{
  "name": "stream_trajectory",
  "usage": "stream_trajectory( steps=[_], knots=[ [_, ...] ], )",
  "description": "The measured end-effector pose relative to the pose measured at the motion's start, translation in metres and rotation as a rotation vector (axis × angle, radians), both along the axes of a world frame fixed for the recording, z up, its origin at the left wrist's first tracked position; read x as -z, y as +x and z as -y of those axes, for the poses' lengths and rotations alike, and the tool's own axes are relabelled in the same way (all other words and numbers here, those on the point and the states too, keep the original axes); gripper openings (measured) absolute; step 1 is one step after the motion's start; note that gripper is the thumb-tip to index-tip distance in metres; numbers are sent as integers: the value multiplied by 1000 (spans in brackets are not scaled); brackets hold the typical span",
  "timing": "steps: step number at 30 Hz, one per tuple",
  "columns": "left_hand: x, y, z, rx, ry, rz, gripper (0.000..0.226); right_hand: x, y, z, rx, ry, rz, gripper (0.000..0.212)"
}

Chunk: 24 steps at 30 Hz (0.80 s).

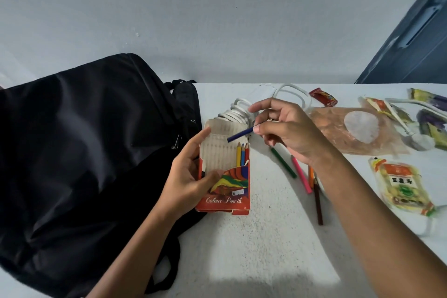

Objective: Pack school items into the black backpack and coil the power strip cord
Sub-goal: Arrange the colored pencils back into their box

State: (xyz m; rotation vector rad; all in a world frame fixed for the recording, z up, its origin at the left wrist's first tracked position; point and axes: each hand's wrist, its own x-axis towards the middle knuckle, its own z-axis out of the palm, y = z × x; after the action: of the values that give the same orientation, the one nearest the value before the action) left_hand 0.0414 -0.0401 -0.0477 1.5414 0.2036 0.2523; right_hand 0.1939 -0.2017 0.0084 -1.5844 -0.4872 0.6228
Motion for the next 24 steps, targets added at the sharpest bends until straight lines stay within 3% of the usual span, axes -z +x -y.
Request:
stream_trajectory(
  steps=[6,13,24],
  knots=[
    [-3,-1,1,22,10,4,71,-5,-6,-12,-38,-153,81,31],
    [-3,-1,1,33,50,-13,71,-10,-7,-20,-142,-383,242,51],
    [0,0,1,3,58,8,73,8,-26,-30,-43,-327,283,33]
  ],
)
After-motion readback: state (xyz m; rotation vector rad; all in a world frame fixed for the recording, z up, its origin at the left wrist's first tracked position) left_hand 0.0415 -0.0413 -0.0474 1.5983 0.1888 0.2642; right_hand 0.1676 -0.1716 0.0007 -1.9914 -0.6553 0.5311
